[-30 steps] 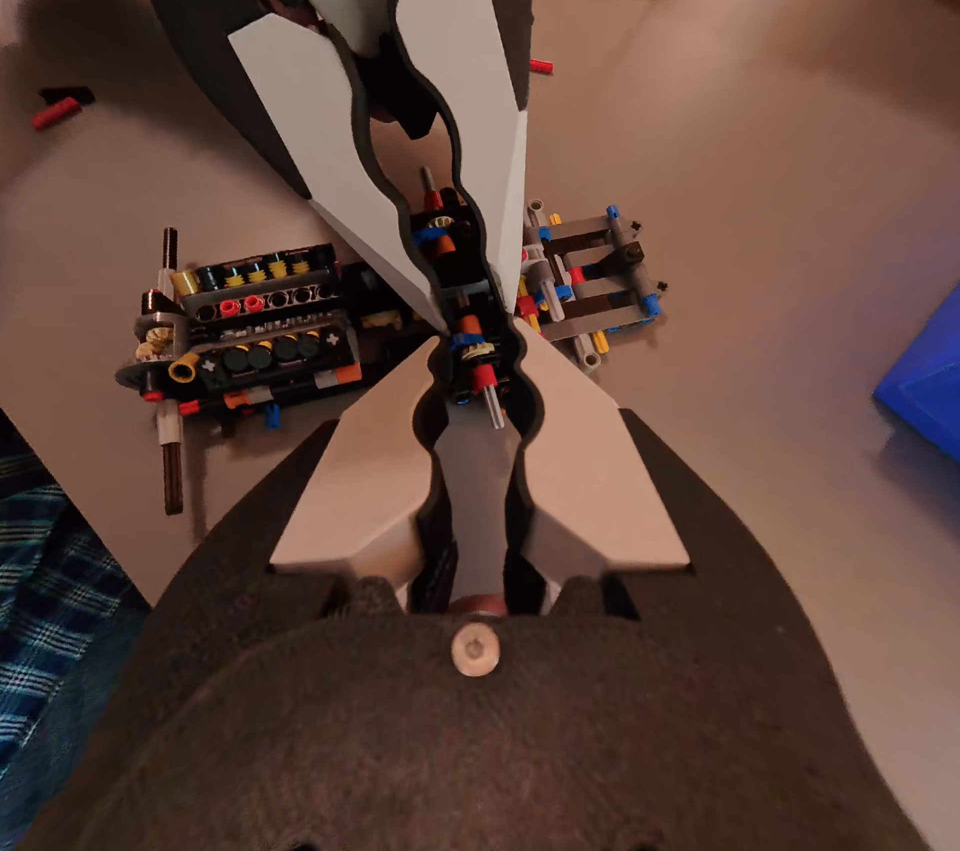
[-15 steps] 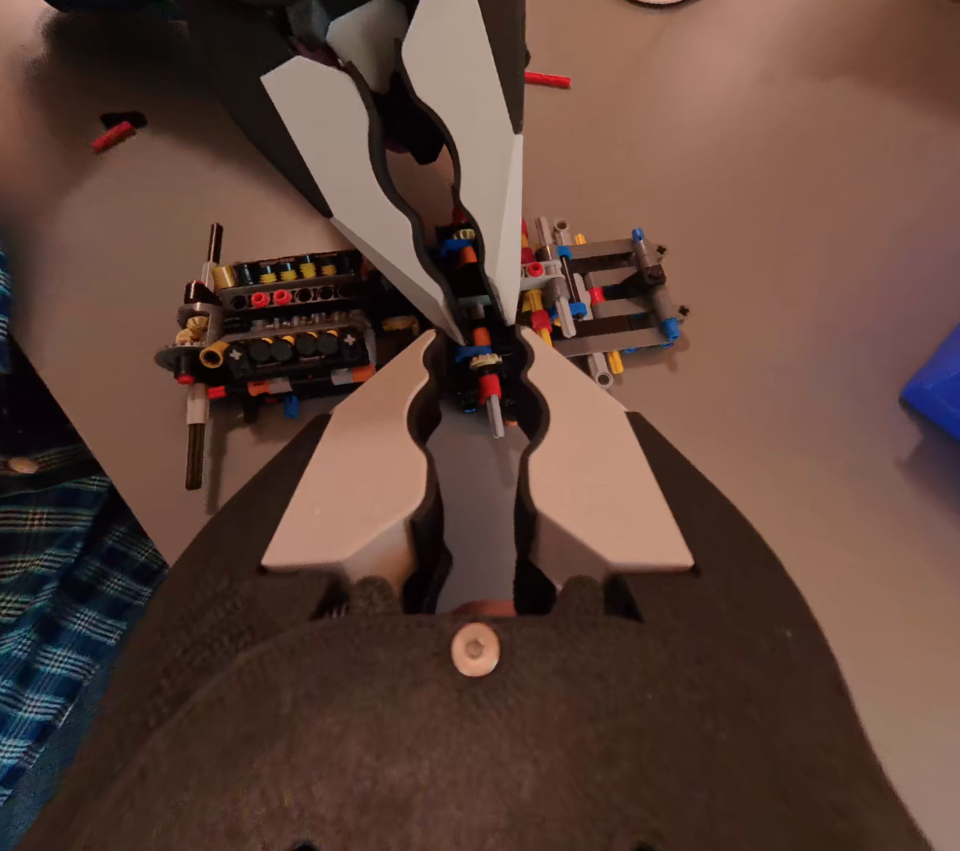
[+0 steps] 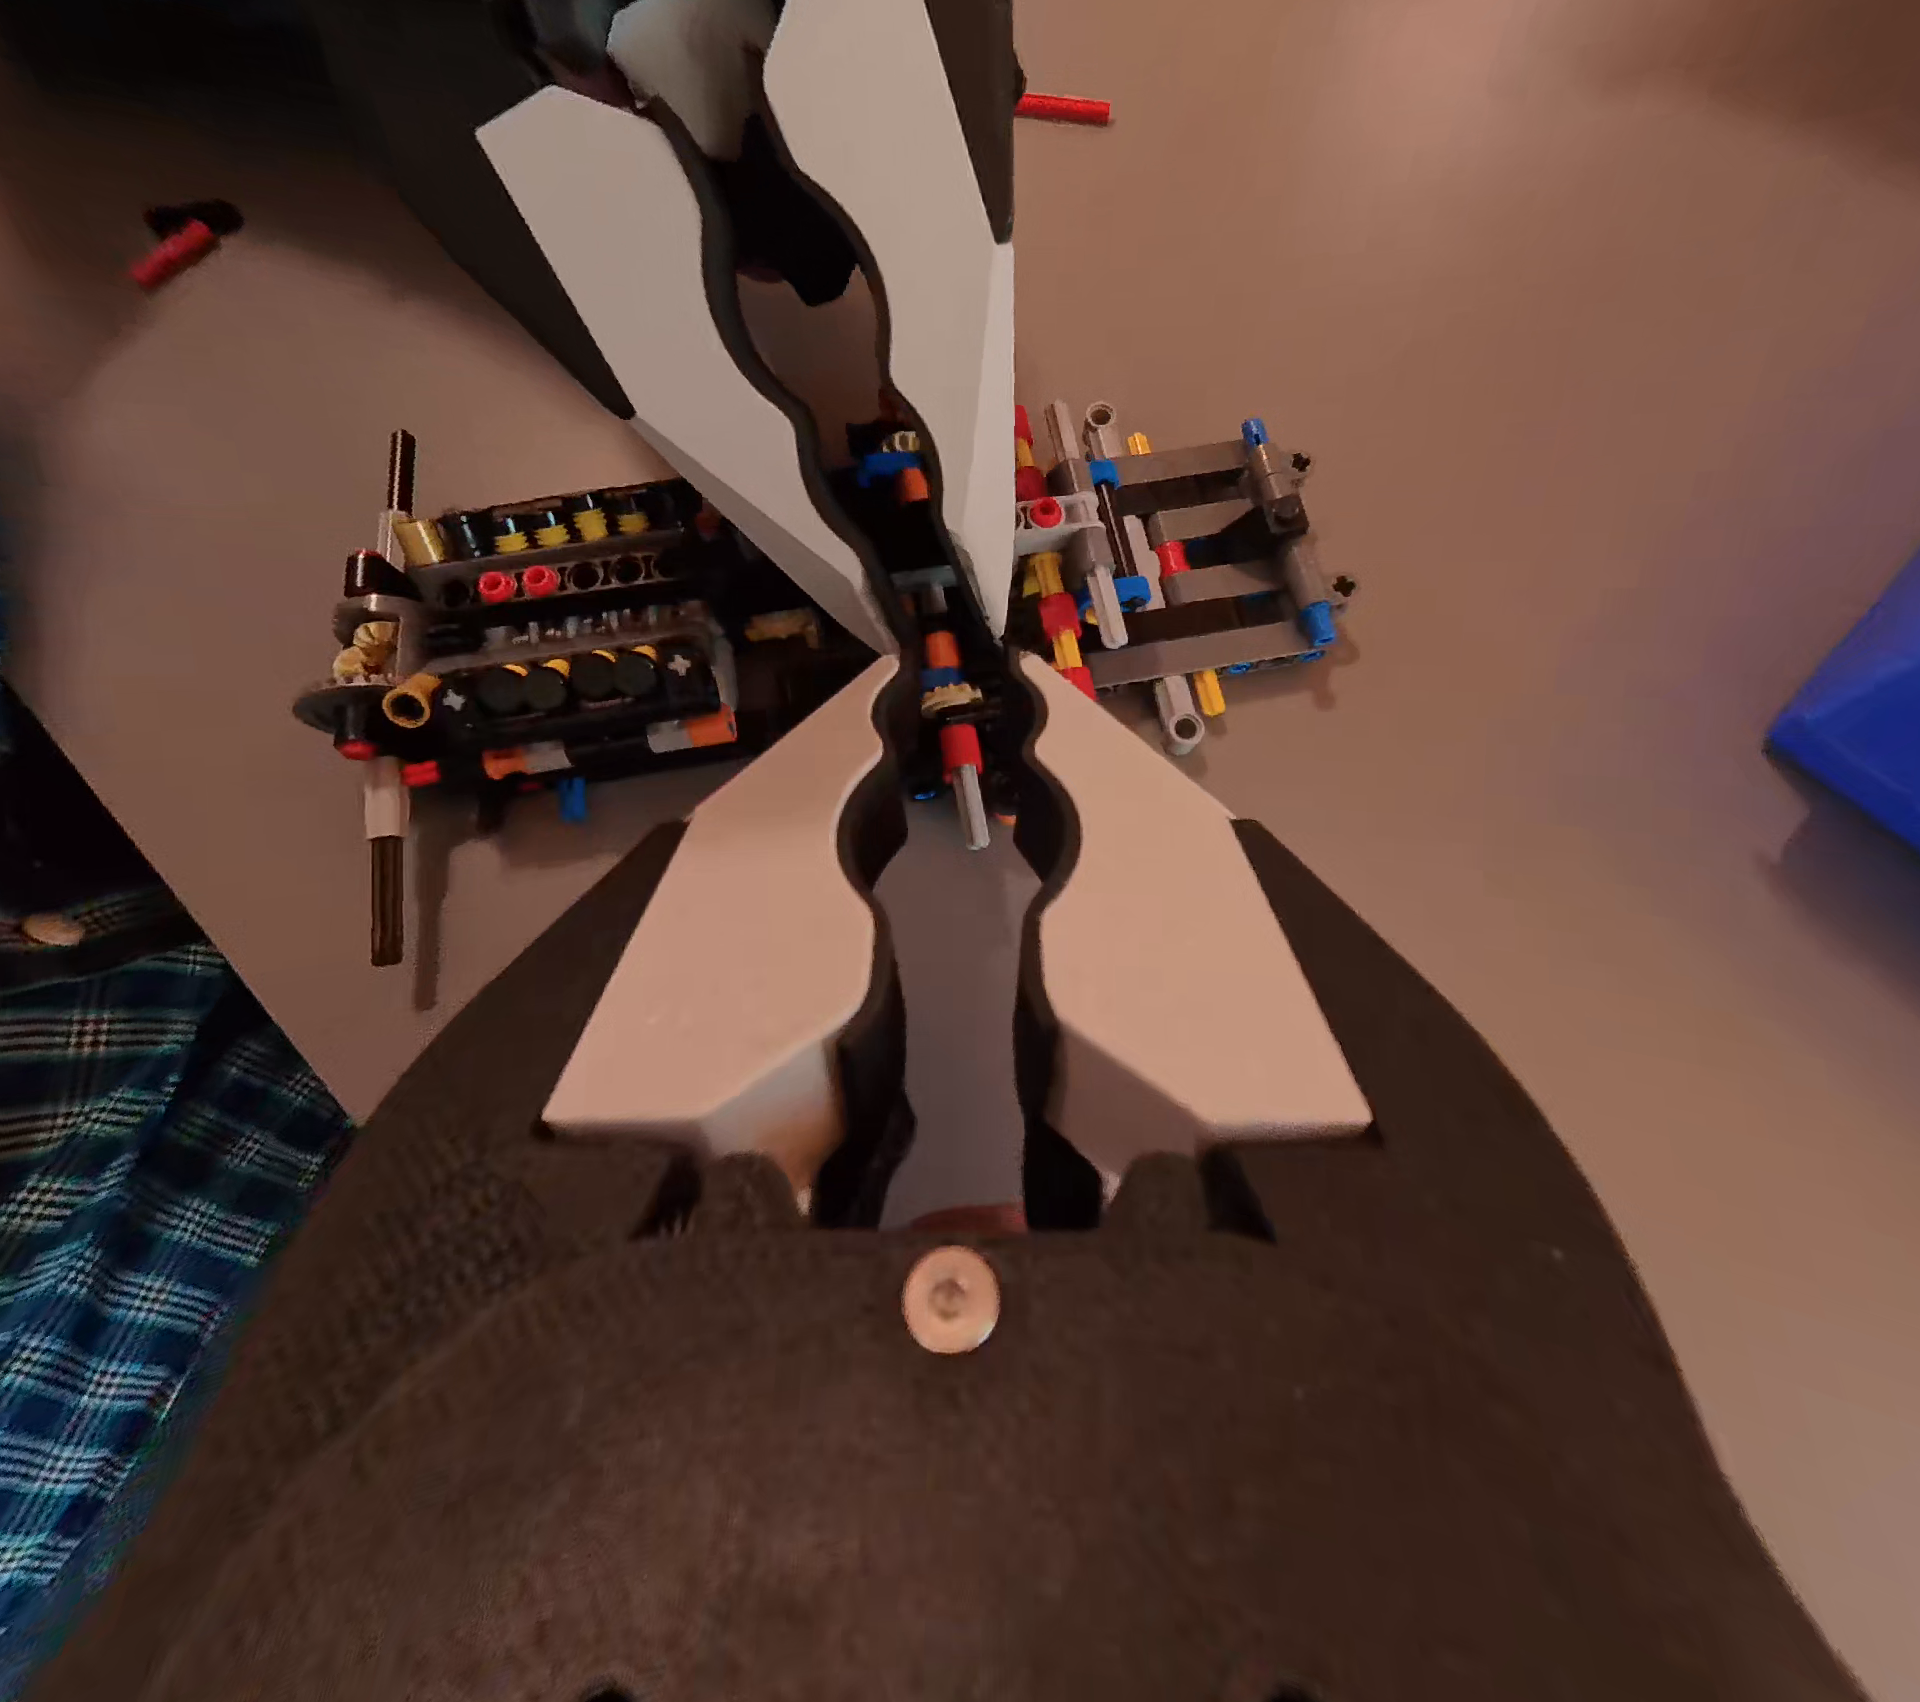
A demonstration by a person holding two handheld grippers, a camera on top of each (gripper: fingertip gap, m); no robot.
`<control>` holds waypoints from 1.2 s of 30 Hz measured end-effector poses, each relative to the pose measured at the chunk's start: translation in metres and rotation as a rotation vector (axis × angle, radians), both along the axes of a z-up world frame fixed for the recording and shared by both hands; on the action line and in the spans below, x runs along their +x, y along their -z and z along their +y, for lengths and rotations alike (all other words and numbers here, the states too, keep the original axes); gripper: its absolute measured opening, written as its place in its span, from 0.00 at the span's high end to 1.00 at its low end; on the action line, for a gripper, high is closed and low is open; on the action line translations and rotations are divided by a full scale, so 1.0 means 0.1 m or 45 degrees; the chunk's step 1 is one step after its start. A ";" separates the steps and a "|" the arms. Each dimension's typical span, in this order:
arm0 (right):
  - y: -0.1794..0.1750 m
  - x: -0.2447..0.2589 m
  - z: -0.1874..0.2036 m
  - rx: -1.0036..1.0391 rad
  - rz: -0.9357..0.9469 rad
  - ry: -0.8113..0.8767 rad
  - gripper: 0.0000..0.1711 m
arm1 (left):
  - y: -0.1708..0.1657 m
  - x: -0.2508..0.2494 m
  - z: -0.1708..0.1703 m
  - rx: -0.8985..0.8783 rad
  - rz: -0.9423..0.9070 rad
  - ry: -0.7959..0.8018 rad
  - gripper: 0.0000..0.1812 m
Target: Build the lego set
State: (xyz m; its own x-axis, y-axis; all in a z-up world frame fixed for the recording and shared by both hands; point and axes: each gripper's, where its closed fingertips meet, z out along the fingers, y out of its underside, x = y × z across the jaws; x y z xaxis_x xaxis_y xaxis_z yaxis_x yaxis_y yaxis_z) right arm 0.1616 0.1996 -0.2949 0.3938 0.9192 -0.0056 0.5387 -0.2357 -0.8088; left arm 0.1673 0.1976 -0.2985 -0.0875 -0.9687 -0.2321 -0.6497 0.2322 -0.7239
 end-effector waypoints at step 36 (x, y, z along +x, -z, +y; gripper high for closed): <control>0.03 0.01 -0.05 -0.016 -0.171 -0.148 0.90 | 0.00 0.00 -0.01 -0.027 -0.012 0.014 0.93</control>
